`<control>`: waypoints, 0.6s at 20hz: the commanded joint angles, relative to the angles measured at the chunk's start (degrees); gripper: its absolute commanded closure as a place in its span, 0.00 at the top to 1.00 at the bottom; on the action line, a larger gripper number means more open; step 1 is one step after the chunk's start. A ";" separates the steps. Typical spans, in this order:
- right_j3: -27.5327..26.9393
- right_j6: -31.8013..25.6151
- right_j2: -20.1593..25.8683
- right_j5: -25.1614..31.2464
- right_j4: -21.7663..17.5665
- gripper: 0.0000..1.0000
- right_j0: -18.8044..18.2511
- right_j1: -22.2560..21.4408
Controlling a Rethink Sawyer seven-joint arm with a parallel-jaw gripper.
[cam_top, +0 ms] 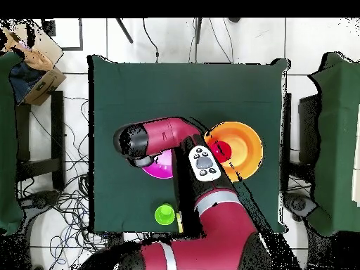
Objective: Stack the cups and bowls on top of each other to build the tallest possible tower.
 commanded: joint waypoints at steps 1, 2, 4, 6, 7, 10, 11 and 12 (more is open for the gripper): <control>2.91 5.96 -2.53 -15.11 -6.09 1.00 0.07 7.47; 2.96 6.43 -3.02 -17.80 -6.79 1.00 0.12 8.84; 2.41 7.05 -4.34 -20.80 -7.94 1.00 0.97 10.96; 1.72 7.24 -5.25 -21.90 -8.02 1.00 1.88 12.05; 1.34 7.23 -5.73 -21.18 -7.66 1.00 2.48 12.12; 0.63 5.33 -5.45 -15.48 -4.60 1.00 2.91 11.27; 0.33 4.83 -5.29 -13.49 -3.44 1.00 3.02 11.01; -0.10 4.20 -5.29 -11.46 -2.66 1.00 3.35 10.82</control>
